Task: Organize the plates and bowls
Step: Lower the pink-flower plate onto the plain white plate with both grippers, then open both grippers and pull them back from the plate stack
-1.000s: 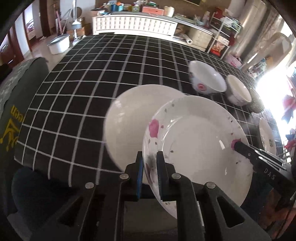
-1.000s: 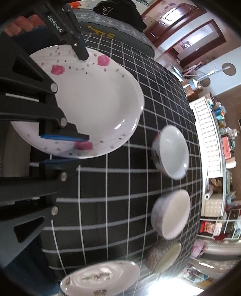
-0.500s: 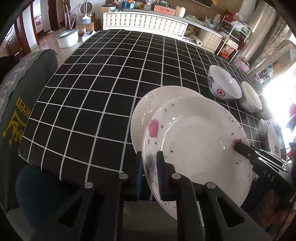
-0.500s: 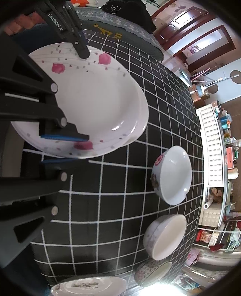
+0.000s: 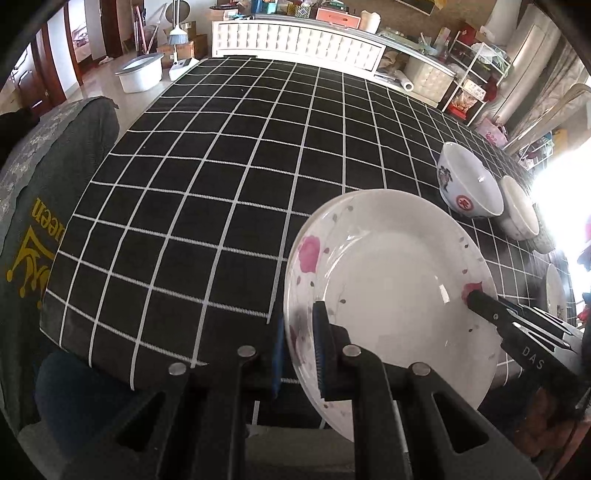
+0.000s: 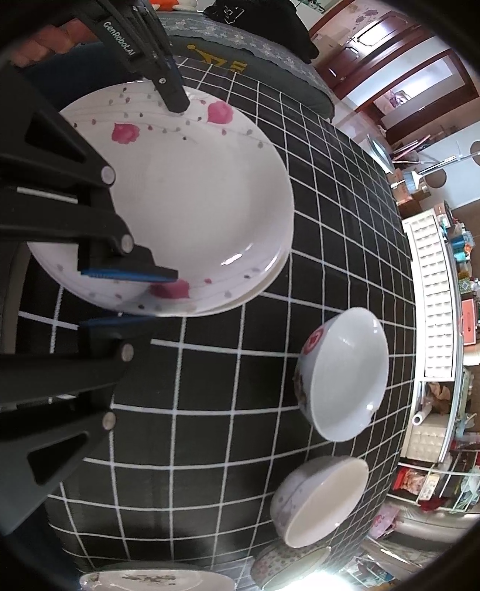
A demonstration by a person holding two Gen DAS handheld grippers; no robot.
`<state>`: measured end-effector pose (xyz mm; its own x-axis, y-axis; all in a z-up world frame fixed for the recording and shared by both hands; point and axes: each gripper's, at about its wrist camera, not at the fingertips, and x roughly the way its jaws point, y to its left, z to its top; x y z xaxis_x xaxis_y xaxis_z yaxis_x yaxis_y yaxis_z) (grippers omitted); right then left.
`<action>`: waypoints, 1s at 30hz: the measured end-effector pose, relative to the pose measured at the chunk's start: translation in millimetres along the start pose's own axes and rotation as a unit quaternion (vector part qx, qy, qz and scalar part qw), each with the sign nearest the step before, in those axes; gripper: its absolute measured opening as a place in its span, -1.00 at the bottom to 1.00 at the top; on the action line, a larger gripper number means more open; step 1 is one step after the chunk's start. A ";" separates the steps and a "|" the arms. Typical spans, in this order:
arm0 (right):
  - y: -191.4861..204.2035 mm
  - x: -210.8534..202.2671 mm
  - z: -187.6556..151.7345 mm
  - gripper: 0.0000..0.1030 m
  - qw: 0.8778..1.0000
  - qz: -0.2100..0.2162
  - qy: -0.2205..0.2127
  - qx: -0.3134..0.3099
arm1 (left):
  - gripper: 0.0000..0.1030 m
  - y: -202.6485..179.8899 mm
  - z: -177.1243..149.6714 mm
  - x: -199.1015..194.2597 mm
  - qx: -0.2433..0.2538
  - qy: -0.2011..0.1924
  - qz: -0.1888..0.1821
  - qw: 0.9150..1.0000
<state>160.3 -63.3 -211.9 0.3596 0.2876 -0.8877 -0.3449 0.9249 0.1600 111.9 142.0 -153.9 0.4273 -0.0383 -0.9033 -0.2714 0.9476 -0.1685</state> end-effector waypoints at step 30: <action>-8.4 -5.5 2.6 -0.61 1.000 -0.009 -0.013 0.003 | -0.78 -1.2 8.0 -14.2 0.006 -0.031 0.008 0.999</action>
<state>163.4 -72.0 -207.2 0.3881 0.2765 -0.8792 -0.3330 0.9316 0.1460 113.0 143.9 -137.7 0.4755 -0.0045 -0.8797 -0.2689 0.9514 -0.1502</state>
